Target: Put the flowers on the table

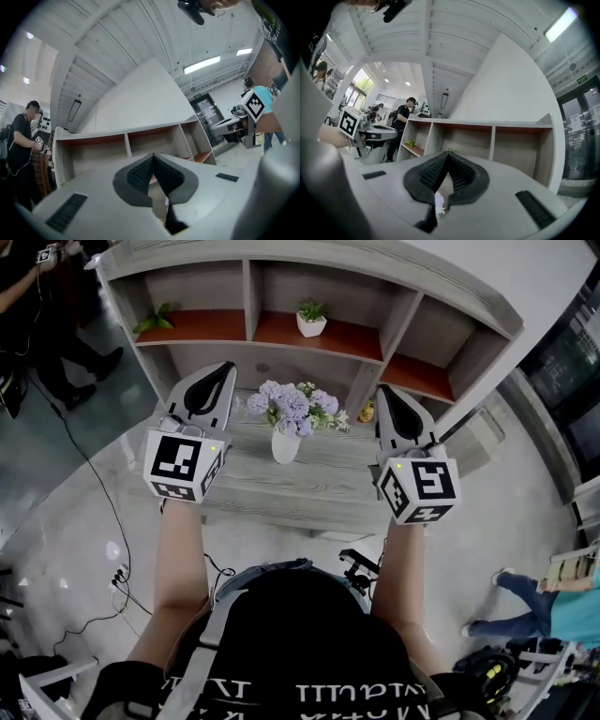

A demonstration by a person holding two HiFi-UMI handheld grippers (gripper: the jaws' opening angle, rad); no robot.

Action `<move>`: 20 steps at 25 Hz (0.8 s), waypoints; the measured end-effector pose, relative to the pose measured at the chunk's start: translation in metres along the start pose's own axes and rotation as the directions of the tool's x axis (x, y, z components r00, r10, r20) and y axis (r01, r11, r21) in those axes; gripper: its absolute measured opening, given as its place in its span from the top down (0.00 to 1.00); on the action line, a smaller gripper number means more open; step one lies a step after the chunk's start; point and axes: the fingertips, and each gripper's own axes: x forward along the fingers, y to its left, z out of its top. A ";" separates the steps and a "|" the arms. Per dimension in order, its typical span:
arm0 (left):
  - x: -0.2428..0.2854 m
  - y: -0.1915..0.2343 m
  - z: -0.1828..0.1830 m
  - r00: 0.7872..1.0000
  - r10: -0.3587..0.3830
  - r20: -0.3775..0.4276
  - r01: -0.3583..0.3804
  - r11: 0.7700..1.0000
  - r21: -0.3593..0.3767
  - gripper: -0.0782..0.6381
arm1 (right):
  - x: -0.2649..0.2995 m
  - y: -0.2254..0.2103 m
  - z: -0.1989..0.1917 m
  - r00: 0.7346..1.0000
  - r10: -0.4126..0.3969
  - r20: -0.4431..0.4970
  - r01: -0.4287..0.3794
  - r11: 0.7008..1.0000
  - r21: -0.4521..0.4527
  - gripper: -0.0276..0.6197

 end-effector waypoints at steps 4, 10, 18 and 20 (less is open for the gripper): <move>0.002 0.003 0.002 1.000 0.011 -0.013 -0.011 1.000 0.000 0.87 | -0.002 -0.005 0.008 1.000 -0.014 0.028 0.015 1.000 -0.017 0.93; 0.002 0.008 0.004 0.999 0.051 -0.014 -0.051 0.999 0.018 0.87 | -0.004 -0.012 0.014 0.997 -0.045 0.061 0.046 0.999 -0.017 0.93; 0.003 0.011 -0.003 0.995 0.092 -0.047 -0.090 0.995 0.044 0.87 | -0.003 -0.018 0.010 0.997 -0.064 0.040 0.066 0.997 -0.050 0.93; 0.004 0.012 -0.003 0.994 0.096 -0.048 -0.094 0.995 0.040 0.87 | -0.002 -0.018 0.009 0.997 -0.061 0.037 0.063 0.997 -0.051 0.93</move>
